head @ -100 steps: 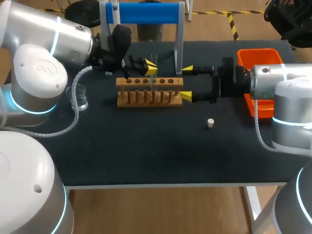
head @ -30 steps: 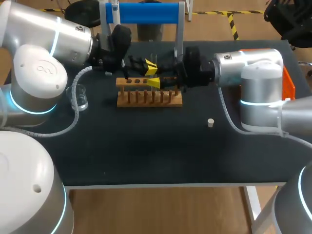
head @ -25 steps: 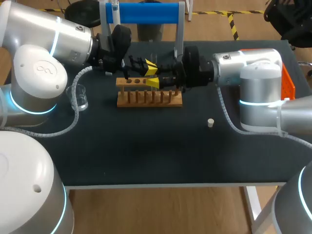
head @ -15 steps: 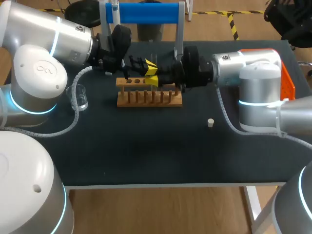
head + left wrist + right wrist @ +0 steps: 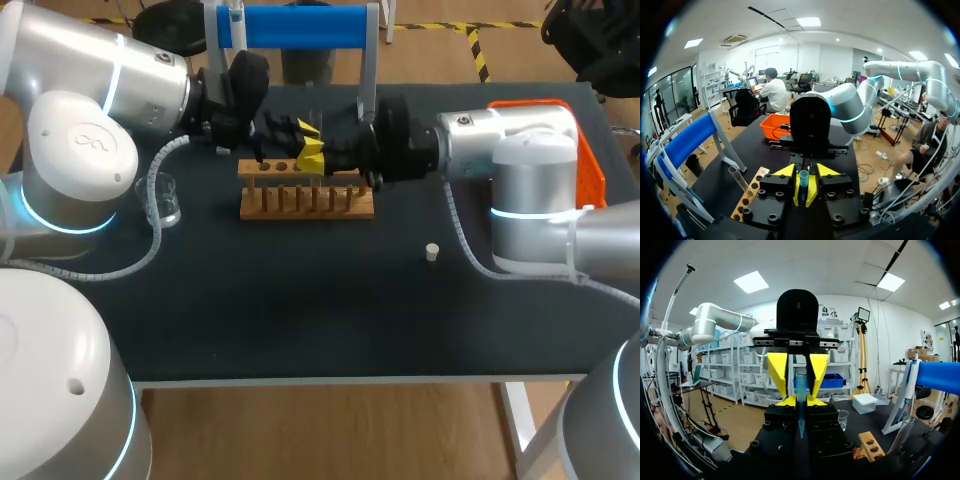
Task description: Invert the test tube, pick up the pipette, mount the tip to pipette, aspirate from beaker and dispense into the tube, eject the tip, return the pipette, and cap with the stopper.
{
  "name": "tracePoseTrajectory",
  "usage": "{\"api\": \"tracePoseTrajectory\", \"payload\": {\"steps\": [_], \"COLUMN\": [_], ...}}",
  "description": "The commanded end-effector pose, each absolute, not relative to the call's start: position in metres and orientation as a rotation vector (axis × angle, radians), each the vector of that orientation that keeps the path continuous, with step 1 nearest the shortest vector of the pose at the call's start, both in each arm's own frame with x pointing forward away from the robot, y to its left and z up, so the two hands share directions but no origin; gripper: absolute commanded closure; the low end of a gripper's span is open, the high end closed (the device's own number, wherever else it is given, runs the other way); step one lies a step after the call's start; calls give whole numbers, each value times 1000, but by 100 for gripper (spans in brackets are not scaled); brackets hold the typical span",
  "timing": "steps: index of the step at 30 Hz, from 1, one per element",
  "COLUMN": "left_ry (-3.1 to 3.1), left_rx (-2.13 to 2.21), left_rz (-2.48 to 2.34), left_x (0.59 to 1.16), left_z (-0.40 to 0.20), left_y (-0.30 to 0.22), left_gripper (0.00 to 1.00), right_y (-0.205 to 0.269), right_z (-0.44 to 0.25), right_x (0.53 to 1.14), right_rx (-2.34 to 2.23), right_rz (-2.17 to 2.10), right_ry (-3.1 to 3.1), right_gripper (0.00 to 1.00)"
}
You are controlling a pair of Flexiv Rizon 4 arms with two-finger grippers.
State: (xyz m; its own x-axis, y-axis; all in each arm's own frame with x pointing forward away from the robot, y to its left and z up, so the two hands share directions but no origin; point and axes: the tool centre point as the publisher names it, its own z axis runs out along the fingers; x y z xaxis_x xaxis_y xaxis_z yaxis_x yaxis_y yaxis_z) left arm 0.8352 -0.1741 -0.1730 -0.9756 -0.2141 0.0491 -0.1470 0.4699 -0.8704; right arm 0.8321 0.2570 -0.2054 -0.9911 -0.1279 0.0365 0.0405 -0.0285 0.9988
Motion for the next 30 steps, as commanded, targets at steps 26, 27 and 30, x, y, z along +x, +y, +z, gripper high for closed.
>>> {"api": "tracePoseTrajectory", "payload": {"steps": [26, 27, 30], "left_ry": [2640, 2640, 2640], "left_rx": [-325, -325, -325], "left_rz": [-1546, -1546, -1546], "left_x": [834, 834, 834], "left_z": [-172, -172, -172], "left_y": [-173, -173, -173], "left_gripper": [0, 0, 0], "right_y": [85, 79, 63], "right_z": [-206, -208, -213], "right_x": [794, 793, 792], "right_rx": [57, 53, 41], "right_rz": [-2232, -2232, -2225], "right_ry": [-2118, -2120, -2129], "right_gripper": [100, 100, 100]}}
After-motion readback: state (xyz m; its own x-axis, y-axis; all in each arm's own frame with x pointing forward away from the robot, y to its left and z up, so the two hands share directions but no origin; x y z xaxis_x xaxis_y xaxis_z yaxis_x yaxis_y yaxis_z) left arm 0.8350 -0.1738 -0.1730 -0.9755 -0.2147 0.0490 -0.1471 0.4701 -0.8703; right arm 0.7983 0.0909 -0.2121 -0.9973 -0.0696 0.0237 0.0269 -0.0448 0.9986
